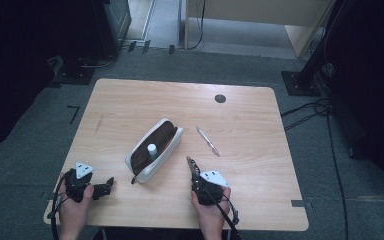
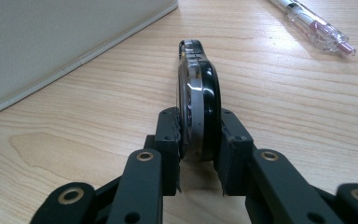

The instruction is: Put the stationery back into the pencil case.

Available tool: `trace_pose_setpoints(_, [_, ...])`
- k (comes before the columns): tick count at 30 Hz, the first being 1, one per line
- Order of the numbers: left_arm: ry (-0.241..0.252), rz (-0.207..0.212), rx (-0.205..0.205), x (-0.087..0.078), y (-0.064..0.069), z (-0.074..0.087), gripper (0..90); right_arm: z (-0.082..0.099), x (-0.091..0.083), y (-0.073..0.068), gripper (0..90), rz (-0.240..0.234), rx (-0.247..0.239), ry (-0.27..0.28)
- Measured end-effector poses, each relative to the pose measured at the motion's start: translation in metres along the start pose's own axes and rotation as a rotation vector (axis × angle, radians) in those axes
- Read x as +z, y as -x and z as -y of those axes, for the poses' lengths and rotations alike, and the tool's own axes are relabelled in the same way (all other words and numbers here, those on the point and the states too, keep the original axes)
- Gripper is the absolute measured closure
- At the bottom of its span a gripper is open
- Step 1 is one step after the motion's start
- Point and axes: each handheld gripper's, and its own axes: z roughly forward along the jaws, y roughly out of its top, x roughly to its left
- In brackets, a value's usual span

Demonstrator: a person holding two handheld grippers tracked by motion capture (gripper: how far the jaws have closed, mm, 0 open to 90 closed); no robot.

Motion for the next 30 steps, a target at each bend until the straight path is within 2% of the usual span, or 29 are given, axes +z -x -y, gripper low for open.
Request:
trace_pose_setpoints(3, [0.0,0.0,0.0,0.0,0.0,0.0,0.0,-0.001,-0.001,0.002,73.8,-0.002,-0.017,0.007])
trace_pose_setpoints(8, [0.001,0.0,-0.001,0.0,0.0,0.0,0.0,-0.006,-0.006,0.007,73.8,-0.047,-0.014,0.037])
trace_pose_setpoints(16, [0.0,0.0,0.0,0.0,0.0,0.0,0.0,-0.03,-0.025,0.008,73.9,-0.095,-0.057,0.109])
trace_pose_setpoints(20, [0.001,0.003,0.004,0.0,0.0,0.0,0.0,-0.045,-0.035,0.004,73.8,-0.137,-0.084,0.131])
trace_pose_setpoints(23, [0.0,0.003,0.004,0.0,0.0,0.0,0.0,-0.057,-0.041,-0.002,73.8,-0.163,-0.124,0.144])
trace_pose_setpoints(30, [0.001,0.003,0.004,0.0,0.0,0.0,0.0,-0.078,-0.041,-0.015,73.9,-0.213,-0.176,0.156])
